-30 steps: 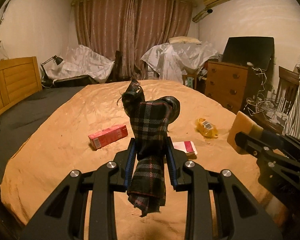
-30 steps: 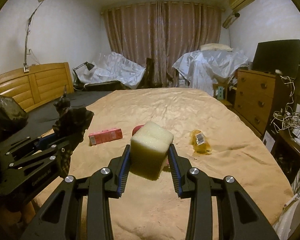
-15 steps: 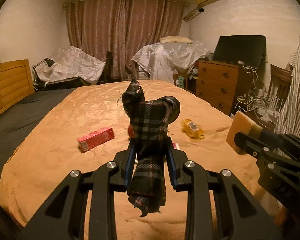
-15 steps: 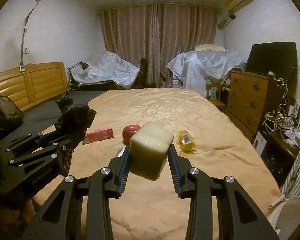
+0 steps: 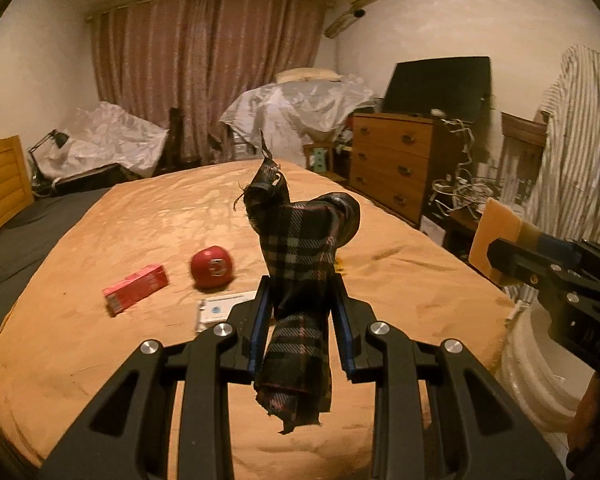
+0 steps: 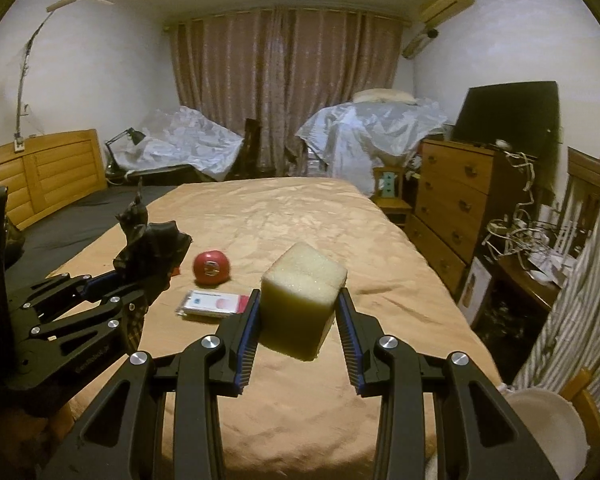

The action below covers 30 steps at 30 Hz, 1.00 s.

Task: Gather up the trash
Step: 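Lift and carry the plaid cloth and foam block over the white bucket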

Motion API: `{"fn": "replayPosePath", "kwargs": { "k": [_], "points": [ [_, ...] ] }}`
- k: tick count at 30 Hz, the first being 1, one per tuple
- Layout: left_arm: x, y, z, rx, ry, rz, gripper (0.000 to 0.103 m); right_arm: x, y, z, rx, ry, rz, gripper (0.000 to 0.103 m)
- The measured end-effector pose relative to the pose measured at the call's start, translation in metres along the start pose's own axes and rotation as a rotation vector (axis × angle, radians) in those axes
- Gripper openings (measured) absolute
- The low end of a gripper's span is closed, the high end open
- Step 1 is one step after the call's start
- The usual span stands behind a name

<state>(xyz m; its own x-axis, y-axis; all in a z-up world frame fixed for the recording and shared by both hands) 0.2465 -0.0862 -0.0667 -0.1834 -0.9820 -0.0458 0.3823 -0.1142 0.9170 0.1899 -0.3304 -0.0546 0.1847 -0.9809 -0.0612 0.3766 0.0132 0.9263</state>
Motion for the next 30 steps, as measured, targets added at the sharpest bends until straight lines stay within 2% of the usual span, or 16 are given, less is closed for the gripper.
{"fn": "replayPosePath", "kwargs": {
  "k": [9,21,30],
  "points": [
    [0.075,0.007,-0.007,-0.016,-0.137,-0.051,0.028,0.083,-0.004,0.034,-0.024,-0.093,-0.039,0.038],
    [0.170,0.007,-0.017,-0.061,-0.299,-0.122,0.028,0.186,-0.025,0.077,-0.069,-0.204,-0.100,0.038],
    [0.244,0.010,-0.013,-0.089,-0.422,-0.180,0.028,0.284,-0.048,0.113,-0.135,-0.286,-0.188,0.038]
  ]
}}
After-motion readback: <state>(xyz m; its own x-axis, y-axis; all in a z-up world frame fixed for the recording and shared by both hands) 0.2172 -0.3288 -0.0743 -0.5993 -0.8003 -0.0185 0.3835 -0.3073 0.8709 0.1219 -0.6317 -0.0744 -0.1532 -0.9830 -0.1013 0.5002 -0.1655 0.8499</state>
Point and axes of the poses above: each gripper's, at about its wrist camera, not at the fingertips, and z roughly against the way its jaws point, x to its right, y to its top, the point moved 10 cm from there along -z, roughly the way its jaws point, and after that the axes turned 4 degrees about -z, right-handed, at the moved point
